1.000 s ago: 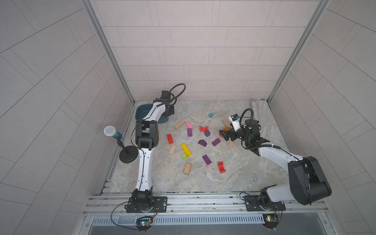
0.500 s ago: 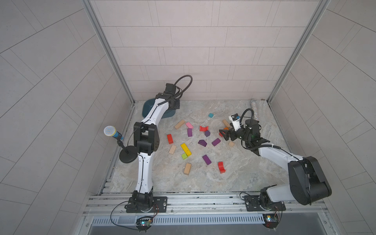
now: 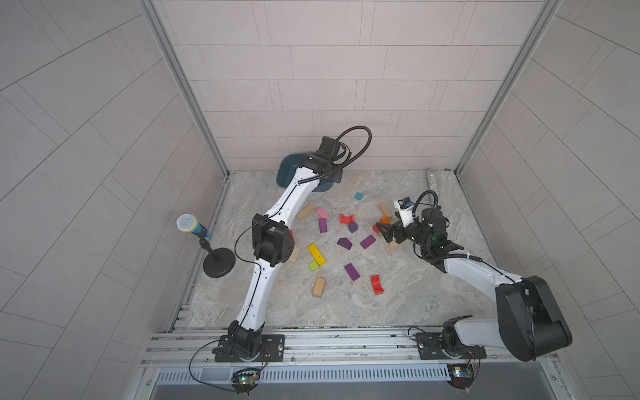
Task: Pick purple bricks into the storage bin
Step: Place the storage box at the center of the board.
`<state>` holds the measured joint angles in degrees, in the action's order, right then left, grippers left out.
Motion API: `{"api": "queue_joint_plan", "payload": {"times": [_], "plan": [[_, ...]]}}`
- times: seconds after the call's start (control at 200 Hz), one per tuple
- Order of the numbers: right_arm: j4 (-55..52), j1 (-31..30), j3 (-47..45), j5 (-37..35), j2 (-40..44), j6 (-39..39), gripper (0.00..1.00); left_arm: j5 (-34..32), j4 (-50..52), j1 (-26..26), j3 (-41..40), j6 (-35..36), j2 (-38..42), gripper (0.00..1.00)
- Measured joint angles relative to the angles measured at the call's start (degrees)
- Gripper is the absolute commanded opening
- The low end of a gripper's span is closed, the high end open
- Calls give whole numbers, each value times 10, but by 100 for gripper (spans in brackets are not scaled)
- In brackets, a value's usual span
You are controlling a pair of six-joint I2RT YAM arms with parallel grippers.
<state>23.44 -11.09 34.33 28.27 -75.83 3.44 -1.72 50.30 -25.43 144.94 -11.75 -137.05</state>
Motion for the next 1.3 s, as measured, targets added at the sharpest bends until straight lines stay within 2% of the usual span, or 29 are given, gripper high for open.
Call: {"api": "queue_joint_plan", "payload": {"times": [0.3,0.45,0.595,0.625,0.675,0.741,1.061,1.301], "plan": [[28,14,-21,13,0,19,100,-42,-18,-21,20,-94,-95,0],[51,14,-26,22,-5,28,100,-60,-15,-36,71,-115,-148,0],[63,14,-29,27,-15,31,100,-72,-16,-45,82,-124,-153,0],[64,14,-29,28,-17,32,100,-73,-18,-46,83,-126,-153,5],[66,14,-29,30,-20,33,100,-74,-22,-47,84,-129,-153,20],[69,14,-29,32,-23,35,100,-71,-32,-49,84,-136,-153,28],[85,14,-29,37,-23,42,100,-38,-109,-50,29,-140,-153,37],[97,14,-29,43,-35,47,100,-19,-161,-50,15,-121,-152,60]]}}
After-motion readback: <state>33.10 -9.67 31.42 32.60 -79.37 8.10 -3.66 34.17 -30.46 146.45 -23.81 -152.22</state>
